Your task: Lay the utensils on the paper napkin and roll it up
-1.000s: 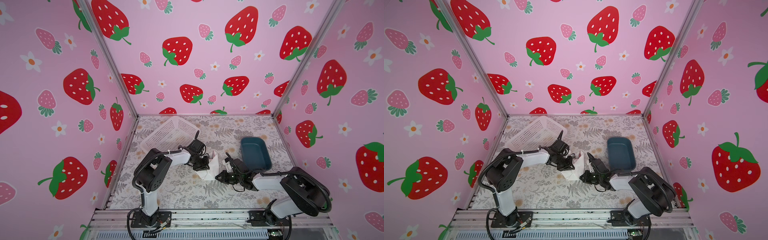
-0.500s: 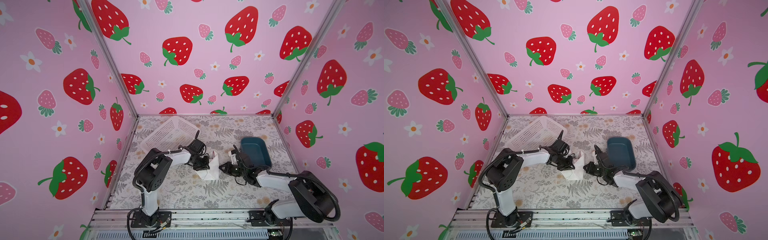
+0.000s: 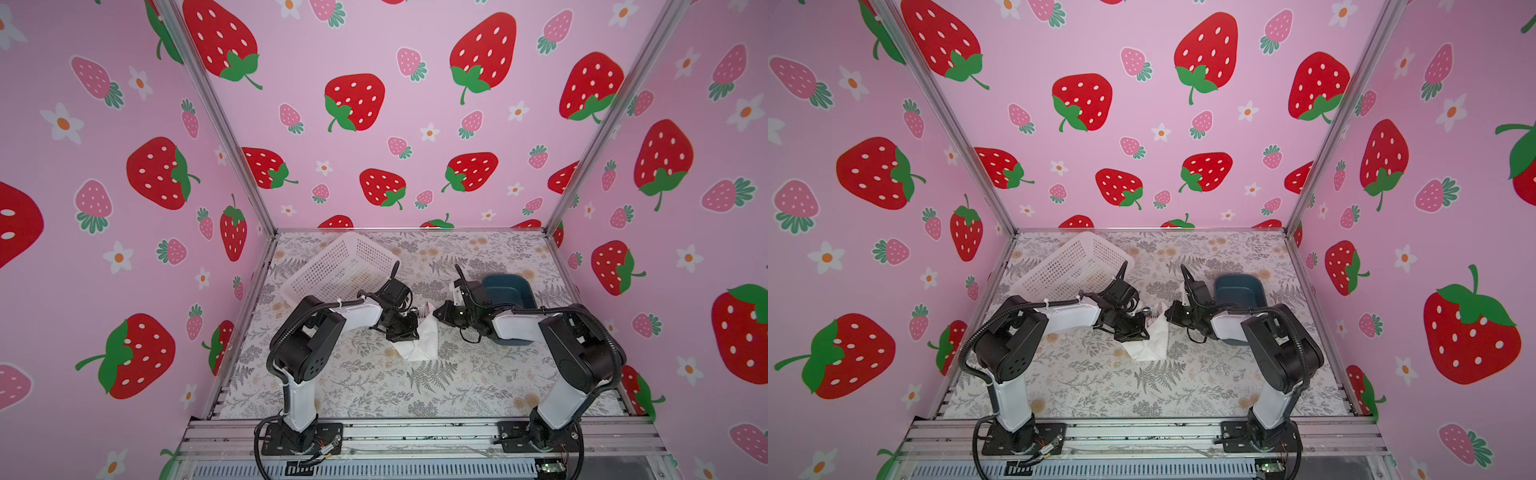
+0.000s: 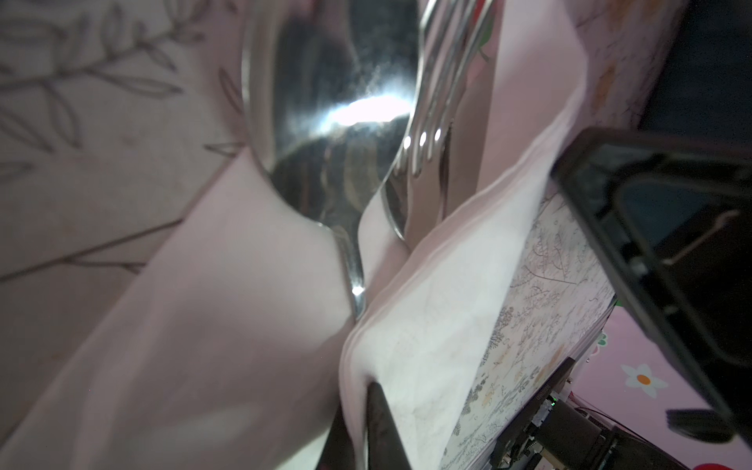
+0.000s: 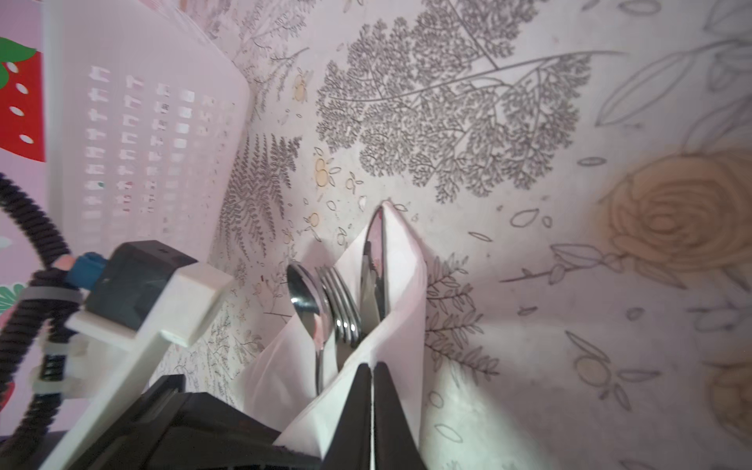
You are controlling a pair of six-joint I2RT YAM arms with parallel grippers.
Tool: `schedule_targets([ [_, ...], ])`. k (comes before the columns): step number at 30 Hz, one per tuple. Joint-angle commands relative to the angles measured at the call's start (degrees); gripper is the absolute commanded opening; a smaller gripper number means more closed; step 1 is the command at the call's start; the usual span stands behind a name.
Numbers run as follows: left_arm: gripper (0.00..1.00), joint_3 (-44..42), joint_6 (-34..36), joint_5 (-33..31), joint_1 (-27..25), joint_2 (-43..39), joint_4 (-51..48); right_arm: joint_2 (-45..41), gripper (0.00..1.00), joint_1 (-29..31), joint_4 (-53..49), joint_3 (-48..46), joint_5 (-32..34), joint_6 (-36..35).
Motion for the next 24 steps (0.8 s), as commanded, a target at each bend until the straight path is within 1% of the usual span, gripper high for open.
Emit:
schedule_targets([
  [1, 0.10, 1.1, 0.2, 0.1, -0.2, 0.3, -1.0, 1.7, 0.08, -0.9, -1.5, 0.2, 0.4, -2.0],
  [4, 0.09, 1.0, 0.2, 0.1, -0.2, 0.4, -0.9, 3.8, 0.08, -1.9, -1.6, -0.4, 0.7, -2.7],
  [7, 0.09, 1.1, 0.3, 0.1, -0.2, 0.4, -1.2, 3.7, 0.08, -2.4, -1.5, -0.7, 0.4, -3.0],
  [16, 0.09, 1.0, 0.1, 0.0, -0.3, -0.1, -1.1, -3.4, 0.10, -2.8, -2.3, -0.6, -1.9, -4.2],
  [19, 0.09, 1.1, 0.1, 0.0, -0.2, 0.0, -1.1, -2.0, 0.10, -2.8, -1.6, 0.0, -4.8, -5.1],
  [24, 0.09, 1.5, 0.2, 0.3, -0.2, 0.3, -1.5, 3.2, 0.10, -2.8, -1.5, 2.5, -6.2, -4.8],
])
